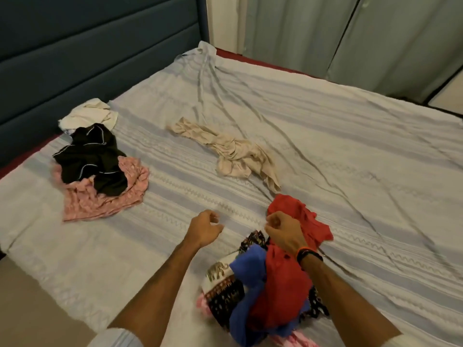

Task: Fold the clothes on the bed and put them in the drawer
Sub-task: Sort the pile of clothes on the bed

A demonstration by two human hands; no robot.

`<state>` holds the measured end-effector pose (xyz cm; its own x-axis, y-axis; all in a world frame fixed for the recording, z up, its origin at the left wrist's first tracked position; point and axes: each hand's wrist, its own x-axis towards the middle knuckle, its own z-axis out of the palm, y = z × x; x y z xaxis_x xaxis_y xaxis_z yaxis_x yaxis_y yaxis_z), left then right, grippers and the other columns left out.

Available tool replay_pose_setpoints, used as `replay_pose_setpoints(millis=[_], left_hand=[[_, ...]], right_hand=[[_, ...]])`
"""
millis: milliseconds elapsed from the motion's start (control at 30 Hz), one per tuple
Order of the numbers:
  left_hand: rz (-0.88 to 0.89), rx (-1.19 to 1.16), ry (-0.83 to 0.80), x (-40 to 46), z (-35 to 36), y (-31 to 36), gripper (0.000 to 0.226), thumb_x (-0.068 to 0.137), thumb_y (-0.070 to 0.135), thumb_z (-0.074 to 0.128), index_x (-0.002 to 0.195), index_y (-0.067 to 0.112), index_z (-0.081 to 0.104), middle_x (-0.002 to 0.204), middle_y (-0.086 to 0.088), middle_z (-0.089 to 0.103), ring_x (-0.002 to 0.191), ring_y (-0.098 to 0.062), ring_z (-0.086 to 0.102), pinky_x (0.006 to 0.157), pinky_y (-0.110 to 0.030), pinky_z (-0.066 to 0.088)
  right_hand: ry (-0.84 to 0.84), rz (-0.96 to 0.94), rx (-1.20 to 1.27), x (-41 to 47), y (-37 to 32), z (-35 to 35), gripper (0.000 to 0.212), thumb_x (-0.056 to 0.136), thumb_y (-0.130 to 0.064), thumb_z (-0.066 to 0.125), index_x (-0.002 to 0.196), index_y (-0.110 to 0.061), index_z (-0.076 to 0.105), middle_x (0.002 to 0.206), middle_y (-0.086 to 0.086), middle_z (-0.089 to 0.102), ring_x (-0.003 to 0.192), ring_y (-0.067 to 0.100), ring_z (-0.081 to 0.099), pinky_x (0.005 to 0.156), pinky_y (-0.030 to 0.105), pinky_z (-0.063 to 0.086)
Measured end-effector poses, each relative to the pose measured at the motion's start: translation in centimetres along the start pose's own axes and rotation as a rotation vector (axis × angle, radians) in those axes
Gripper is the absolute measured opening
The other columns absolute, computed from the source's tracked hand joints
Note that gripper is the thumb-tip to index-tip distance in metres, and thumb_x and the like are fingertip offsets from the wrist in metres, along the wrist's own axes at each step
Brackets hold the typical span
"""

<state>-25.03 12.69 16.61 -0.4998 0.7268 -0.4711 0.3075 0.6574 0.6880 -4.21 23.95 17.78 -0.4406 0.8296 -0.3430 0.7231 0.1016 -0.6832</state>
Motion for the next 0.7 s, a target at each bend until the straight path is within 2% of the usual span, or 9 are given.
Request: replay_pose_setpoints(millis=[67, 133, 267, 433, 533, 600, 700], left_hand=[[0.015, 0.045, -0.047, 4.1, -1.2, -0.9, 0.042, 0.090, 0.020, 0.070, 0.128, 0.010, 0.056, 0.125, -0.004, 0.062, 0.110, -0.017, 0.058, 0.087, -0.022, 0.045], [0.029, 0.108, -0.082, 8.2, -2.2, -1.9, 0.046, 0.091, 0.025, 0.069, 0.131, 0.012, 0.054, 0.129, -0.005, 0.059, 0.115, -0.020, 0.057, 0.093, -0.024, 0.045], [0.098, 0.275, -0.083, 15.8, -3.0, -3.3, 0.056, 0.091, 0.038, 0.067, 0.139, 0.015, 0.048, 0.138, -0.008, 0.054, 0.124, -0.025, 0.053, 0.104, -0.037, 0.044], [0.220, 0.565, -0.066, 25.1, -1.6, -6.5, 0.073, 0.094, 0.049, 0.057, 0.152, 0.014, 0.028, 0.157, -0.012, 0.027, 0.141, -0.029, 0.033, 0.115, -0.044, 0.031], [0.280, 0.710, -0.018, 30.0, -0.4, -9.0, 0.079, 0.096, 0.059, 0.044, 0.156, 0.014, 0.017, 0.163, -0.015, 0.006, 0.150, -0.031, 0.010, 0.120, -0.045, 0.016], [0.313, 0.773, 0.031, 32.8, 0.5, -11.2, 0.083, 0.096, 0.068, 0.028, 0.158, 0.017, 0.006, 0.164, -0.015, -0.008, 0.151, -0.033, -0.004, 0.123, -0.048, 0.006], [0.407, 0.800, 0.150, 35.2, 1.5, -14.4, 0.085, 0.094, 0.074, 0.014, 0.158, 0.021, -0.001, 0.164, -0.011, -0.016, 0.151, -0.031, -0.013, 0.121, -0.056, 0.004]], right_hand=[[-0.011, 0.009, -0.045, 3.4, -1.1, 1.7, 0.017, 0.086, -0.011, 0.065, 0.102, -0.016, 0.064, 0.091, -0.005, 0.066, 0.085, 0.014, 0.064, 0.074, 0.020, 0.054], [-0.025, 0.016, -0.103, 6.7, -2.2, 3.0, 0.019, 0.085, -0.014, 0.065, 0.104, -0.015, 0.064, 0.092, -0.005, 0.066, 0.084, 0.014, 0.065, 0.081, 0.032, 0.057], [-0.031, 0.023, -0.192, 13.3, -4.1, 4.8, 0.024, 0.086, -0.019, 0.062, 0.110, -0.017, 0.062, 0.100, -0.004, 0.065, 0.090, 0.015, 0.063, 0.085, 0.035, 0.055], [-0.034, 0.045, -0.277, 22.0, -3.9, 8.4, 0.031, 0.087, -0.023, 0.065, 0.117, -0.016, 0.059, 0.110, 0.001, 0.066, 0.098, 0.018, 0.062, 0.090, 0.039, 0.054], [-0.021, 0.020, -0.387, 26.5, -3.6, 10.6, 0.038, 0.087, -0.027, 0.063, 0.122, -0.014, 0.055, 0.116, 0.005, 0.065, 0.104, 0.023, 0.061, 0.089, 0.040, 0.052], [0.008, -0.011, -0.433, 29.6, -3.3, 12.2, 0.046, 0.088, -0.032, 0.062, 0.128, -0.012, 0.051, 0.122, 0.009, 0.062, 0.109, 0.028, 0.059, 0.090, 0.041, 0.051], [0.129, -0.075, -0.474, 34.0, -3.1, 14.8, 0.060, 0.085, -0.041, 0.064, 0.133, -0.011, 0.046, 0.130, 0.013, 0.053, 0.116, 0.032, 0.052, 0.095, 0.043, 0.048]])
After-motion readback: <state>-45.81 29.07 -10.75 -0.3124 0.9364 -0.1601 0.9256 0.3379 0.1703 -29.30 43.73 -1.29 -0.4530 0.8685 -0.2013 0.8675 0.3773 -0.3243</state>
